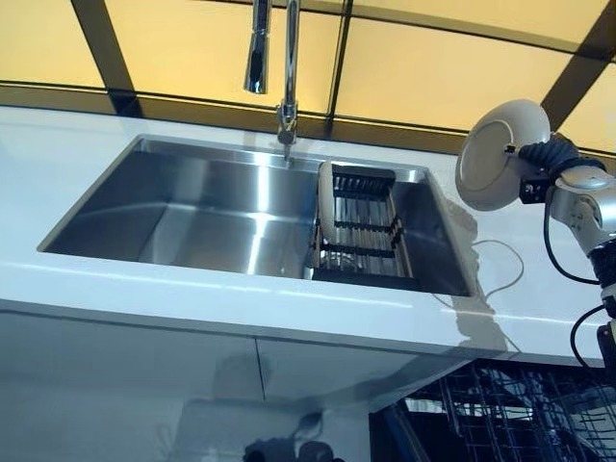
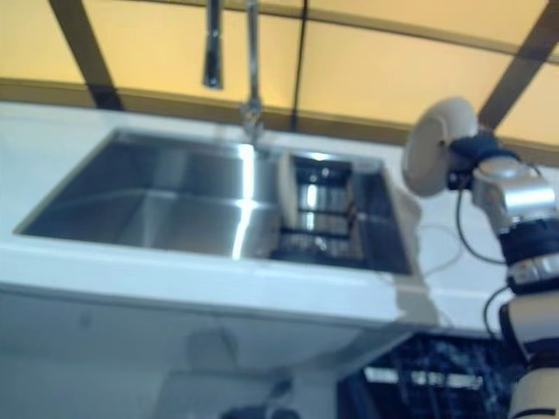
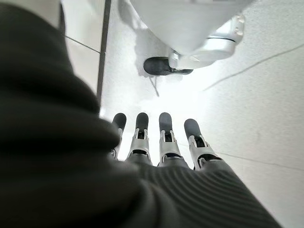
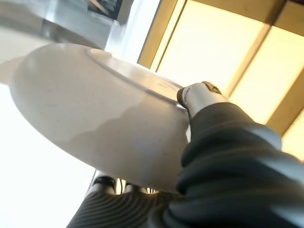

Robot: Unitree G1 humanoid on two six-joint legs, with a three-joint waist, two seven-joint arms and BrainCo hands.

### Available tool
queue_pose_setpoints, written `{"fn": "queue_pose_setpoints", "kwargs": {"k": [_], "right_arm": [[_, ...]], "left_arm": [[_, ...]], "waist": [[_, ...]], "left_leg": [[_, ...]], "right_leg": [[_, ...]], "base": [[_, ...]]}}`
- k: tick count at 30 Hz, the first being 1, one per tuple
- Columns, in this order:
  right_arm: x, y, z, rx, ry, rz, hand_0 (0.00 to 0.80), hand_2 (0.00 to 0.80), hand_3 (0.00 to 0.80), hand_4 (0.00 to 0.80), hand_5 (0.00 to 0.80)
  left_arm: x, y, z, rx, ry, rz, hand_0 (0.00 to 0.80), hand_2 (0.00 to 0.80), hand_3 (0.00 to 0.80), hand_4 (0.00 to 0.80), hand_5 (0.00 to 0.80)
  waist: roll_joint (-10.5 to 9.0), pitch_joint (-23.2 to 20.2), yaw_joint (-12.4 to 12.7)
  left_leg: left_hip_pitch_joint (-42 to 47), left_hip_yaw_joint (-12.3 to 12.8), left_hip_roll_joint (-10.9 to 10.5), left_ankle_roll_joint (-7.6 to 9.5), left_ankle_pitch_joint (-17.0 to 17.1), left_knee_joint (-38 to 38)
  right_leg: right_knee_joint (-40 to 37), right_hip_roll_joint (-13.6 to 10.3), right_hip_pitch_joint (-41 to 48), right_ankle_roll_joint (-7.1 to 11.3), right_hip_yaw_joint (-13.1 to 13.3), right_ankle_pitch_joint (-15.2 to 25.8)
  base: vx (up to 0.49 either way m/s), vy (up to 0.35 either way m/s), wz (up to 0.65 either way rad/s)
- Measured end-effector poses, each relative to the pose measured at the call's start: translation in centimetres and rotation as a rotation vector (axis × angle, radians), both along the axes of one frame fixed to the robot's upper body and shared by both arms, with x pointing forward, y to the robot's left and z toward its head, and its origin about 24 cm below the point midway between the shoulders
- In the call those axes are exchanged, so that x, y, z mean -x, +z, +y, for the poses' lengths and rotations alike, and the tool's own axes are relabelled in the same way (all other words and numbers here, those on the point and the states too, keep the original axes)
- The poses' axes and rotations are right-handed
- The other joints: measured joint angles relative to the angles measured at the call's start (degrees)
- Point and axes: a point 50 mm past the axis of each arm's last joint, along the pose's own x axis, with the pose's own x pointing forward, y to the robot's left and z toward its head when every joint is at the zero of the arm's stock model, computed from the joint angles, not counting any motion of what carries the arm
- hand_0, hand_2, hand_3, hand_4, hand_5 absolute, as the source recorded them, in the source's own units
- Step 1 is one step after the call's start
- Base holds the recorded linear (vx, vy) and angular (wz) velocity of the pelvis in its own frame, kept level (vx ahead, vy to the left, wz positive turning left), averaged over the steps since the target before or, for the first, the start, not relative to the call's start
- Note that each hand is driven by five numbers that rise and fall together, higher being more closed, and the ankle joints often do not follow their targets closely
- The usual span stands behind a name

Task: Take plates into dishwasher

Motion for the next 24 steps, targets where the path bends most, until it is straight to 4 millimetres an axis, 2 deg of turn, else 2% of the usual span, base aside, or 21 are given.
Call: {"fn": "queue_pose_setpoints", "kwargs": {"k": [6,8,10,12,13,14,15,16,18,19,20,21,22,24], "right_arm": [[0.5,0.3,-0.8,0.032,-0.004,0.019,0.800,0.800,0.800,0.800,0.800],[0.9,-0.2,-1.3,0.046,-0.017,0.035,0.800,0.800,0.800,0.800,0.800],[1.2,-1.0,-1.5,0.047,-0.016,0.044,0.800,0.800,0.800,0.800,0.800],[1.4,-2.1,-1.9,0.032,-0.020,0.047,0.800,0.800,0.800,0.800,0.800],[1.4,-2.3,-1.8,0.021,-0.017,0.046,0.800,0.800,0.800,0.800,0.800],[1.4,-2.2,-1.7,0.019,-0.013,0.037,0.800,0.800,0.800,0.800,0.800],[1.4,-1.9,-1.8,0.022,-0.014,0.029,0.800,0.800,0.800,0.800,0.800],[1.6,-1.7,-2.0,0.028,-0.021,0.027,0.800,0.800,0.800,0.800,0.800],[1.7,-1.2,-2.0,0.041,-0.008,0.017,0.800,0.800,0.800,0.800,0.800],[2.0,-0.7,-2.2,0.055,-0.003,0.008,0.800,0.800,0.800,0.800,0.800],[2.0,-0.3,-2.4,0.067,-0.001,-0.004,0.800,0.800,0.800,0.800,0.800],[2.0,0.1,-2.4,0.080,0.008,-0.017,0.800,0.800,0.800,0.800,0.800],[2.0,0.5,-2.2,0.083,0.026,-0.034,0.800,0.800,0.800,0.800,0.800],[1.8,0.3,-2.2,0.123,0.041,0.001,0.800,0.800,0.800,0.800,0.800]], "left_arm": [[0.0,0.0,0.0,-0.009,-0.029,0.010,0.000,0.000,0.000,0.000,0.000],[-0.4,0.1,0.1,-0.016,-0.065,0.007,0.000,0.000,0.000,0.000,0.000],[-1.0,0.3,0.2,-0.026,-0.125,0.010,0.000,0.000,0.000,0.000,0.000],[-2.1,0.6,0.4,-0.032,-0.135,-0.015,0.000,0.000,0.000,0.000,0.000],[-2.7,0.8,0.5,-0.036,-0.139,-0.033,0.000,0.000,0.000,0.000,0.000],[-3.3,1.1,0.7,-0.041,-0.140,-0.050,0.000,0.000,0.000,0.000,0.000],[-3.8,1.3,1.0,-0.049,-0.134,-0.060,0.000,0.000,0.000,0.000,0.000],[-4.4,1.6,1.4,-0.060,-0.136,-0.072,0.000,0.000,0.000,0.000,0.000],[-4.4,1.9,2.3,-0.079,-0.122,-0.073,0.000,0.000,0.000,0.000,0.000],[-4.4,2.0,2.6,-0.085,-0.113,-0.072,0.000,0.000,0.000,0.000,0.000],[-4.1,2.0,2.9,-0.091,-0.106,-0.067,0.000,0.000,0.000,0.000,0.000],[-3.8,2.0,3.2,-0.096,-0.085,-0.061,0.000,0.000,0.000,0.000,0.000],[-3.4,1.8,3.1,-0.091,-0.057,-0.049,0.000,0.000,0.000,0.000,0.000],[-2.8,1.4,2.5,-0.074,-0.041,-0.032,0.000,0.000,0.000,0.000,0.000]], "waist": [[-0.11,-2.05,-1.63],[-0.12,-2.06,-2.68],[-0.25,-1.99,-2.83],[0.23,-1.03,-2.88],[1.00,-0.17,-2.88],[2.26,1.00,-2.74],[3.41,1.73,-3.32],[4.04,2.10,-3.69],[3.83,2.08,-4.27],[3.71,2.02,-4.25],[3.12,1.91,-3.88],[1.72,1.67,-2.91],[1.15,1.80,-2.49],[1.26,1.69,-2.63]], "left_leg": [[1.29,1.68,-0.15,0.34,-0.37,-0.17],[2.28,1.71,-0.35,0.70,-0.75,-0.23],[2.79,3.14,-0.56,0.67,-0.74,-0.23],[2.87,5.25,-0.12,1.23,-1.01,-0.24],[2.66,6.44,0.55,1.61,-1.05,-0.26],[1.51,7.41,2.04,2.48,-0.61,-0.37],[0.06,8.03,3.12,2.83,-0.08,-0.22],[-0.79,8.10,3.80,3.09,0.19,-0.20],[-2.54,9.09,3.72,3.11,1.04,-0.19],[-3.12,9.32,3.63,2.92,1.26,-0.13],[-3.30,9.63,3.07,2.63,1.42,0.02],[-3.34,10.83,1.95,2.01,1.58,0.08],[-3.41,10.70,1.32,1.24,2.02,0.08],[-3.61,8.41,1.12,0.89,2.34,0.05]], "right_leg": [[0.09,-0.08,0.50,0.06,1.74,0.36],[0.42,-0.21,1.37,0.15,2.13,0.48],[0.33,-0.32,1.20,0.60,3.13,1.22],[1.58,0.14,-0.49,2.31,3.08,3.13],[1.78,0.79,-1.58,4.14,3.02,5.30],[2.36,1.27,-2.94,7.18,2.27,6.75],[10.62,1.79,-6.61,6.23,-0.49,2.51],[18.80,1.71,-9.28,4.94,-1.94,-1.20],[23.87,1.72,-8.55,4.37,-2.18,-7.46],[23.33,1.65,-7.00,3.99,-2.35,-9.90],[18.68,1.56,-4.24,3.74,-2.72,-10.62],[12.08,1.20,-1.33,2.95,-2.45,-10.89],[6.01,1.45,1.13,-1.60,-2.28,-9.12],[0.33,2.49,4.12,-2.31,-1.99,-6.09]], "base": [[0.026,0.131,-0.15],[-0.098,0.141,-0.08],[-0.202,0.076,-0.32],[-0.269,0.049,-0.59],[-0.285,0.026,-0.73],[-0.208,0.011,-0.65],[-0.168,-0.005,-0.48],[-0.115,-0.049,-0.30],[-0.130,-0.089,-0.21],[-0.136,-0.102,-0.24],[-0.160,-0.108,-0.40],[-0.197,-0.122,-0.48],[-0.201,-0.122,-0.37],[-0.186,-0.103,-0.09]]}}
